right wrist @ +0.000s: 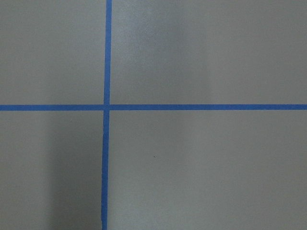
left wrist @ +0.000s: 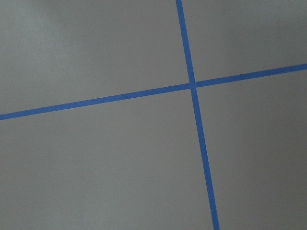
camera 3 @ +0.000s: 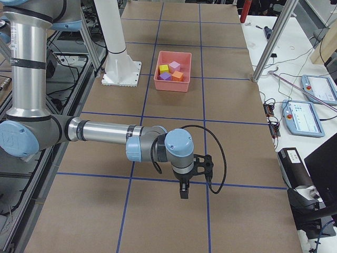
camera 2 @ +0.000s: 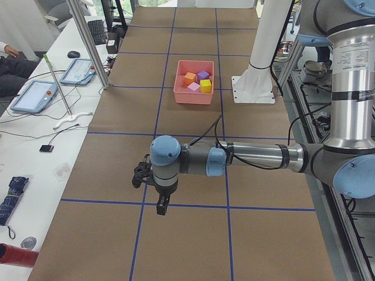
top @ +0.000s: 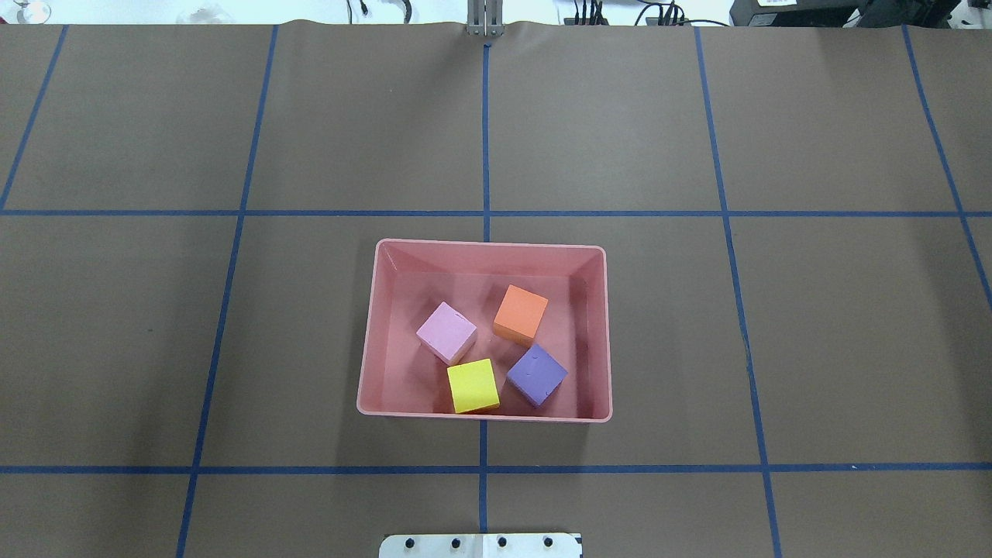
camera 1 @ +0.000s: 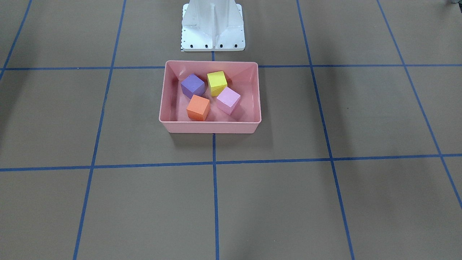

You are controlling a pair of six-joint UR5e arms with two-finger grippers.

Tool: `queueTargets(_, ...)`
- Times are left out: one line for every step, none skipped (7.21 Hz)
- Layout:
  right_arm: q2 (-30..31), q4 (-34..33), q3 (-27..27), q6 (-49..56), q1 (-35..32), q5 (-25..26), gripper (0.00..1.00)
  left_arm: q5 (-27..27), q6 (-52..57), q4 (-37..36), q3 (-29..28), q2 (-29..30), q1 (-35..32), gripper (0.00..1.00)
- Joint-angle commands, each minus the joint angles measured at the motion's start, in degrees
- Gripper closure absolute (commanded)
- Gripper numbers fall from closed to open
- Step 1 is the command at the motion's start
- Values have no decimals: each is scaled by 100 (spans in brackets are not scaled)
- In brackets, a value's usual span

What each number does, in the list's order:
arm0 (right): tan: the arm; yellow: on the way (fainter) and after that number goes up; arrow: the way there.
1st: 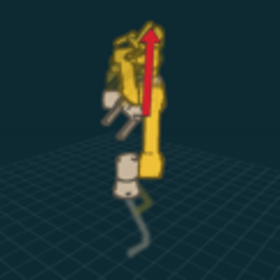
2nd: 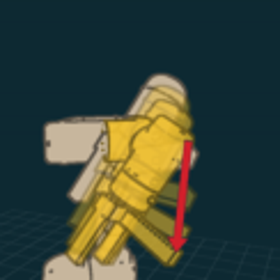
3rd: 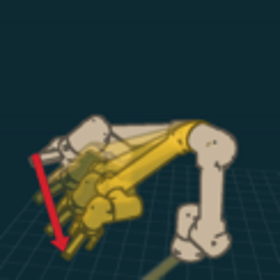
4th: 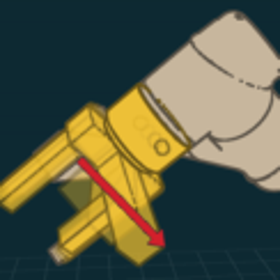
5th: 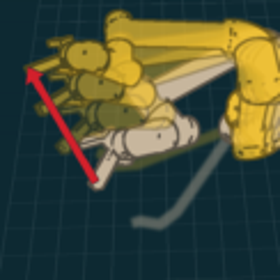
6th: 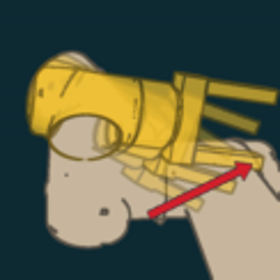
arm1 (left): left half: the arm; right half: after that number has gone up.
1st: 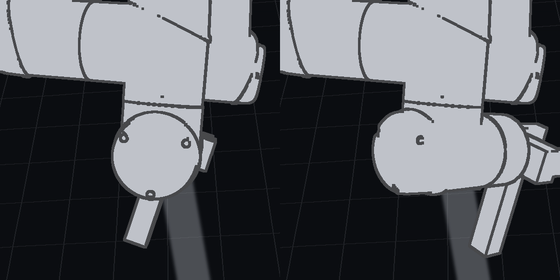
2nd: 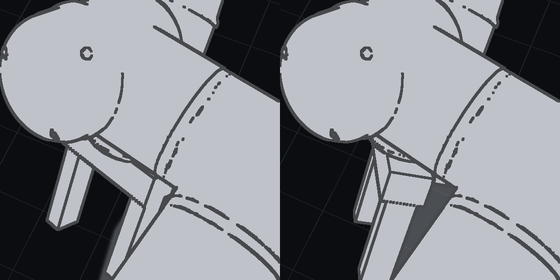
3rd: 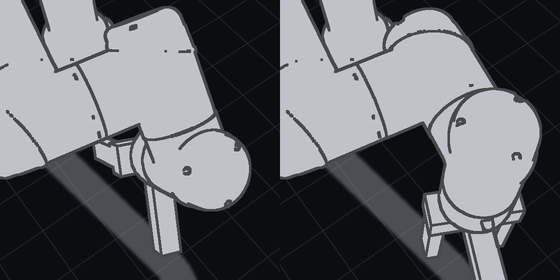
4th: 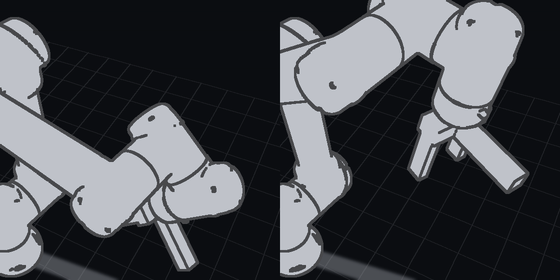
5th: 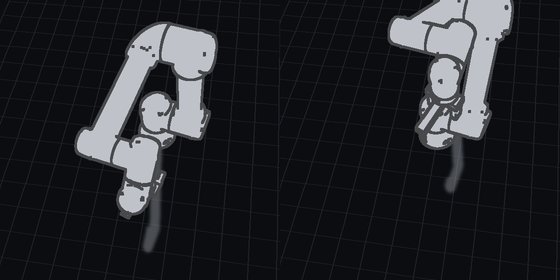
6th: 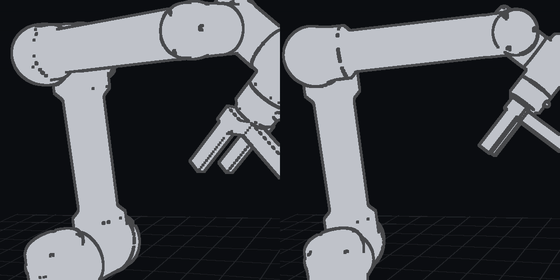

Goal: Place blocks into pink bin with both arms

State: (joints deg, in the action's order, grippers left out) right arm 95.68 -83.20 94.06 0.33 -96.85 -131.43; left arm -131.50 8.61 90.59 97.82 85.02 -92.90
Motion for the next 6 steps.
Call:
queueTargets(12,-4,-2,10,0,-14,0,-7,0,2,18,-55,0,0)
queueTargets(21,-4,-11,19,0,-23,0,-7,9,-15,-60,-55,0,0)
queueTargets(30,5,-2,28,0,-23,0,-16,0,-16,-44,-73,18,0)
queueTargets(30,-4,-2,28,0,-23,0,-16,0,-7,-52,-73,18,0)
queueTargets(30,-4,-2,28,9,-84,0,-16,9,-7,-70,-73,27,0)
queueTargets(30,5,7,28,0,-145,0,-24,9,-7,-61,-73,27,0)
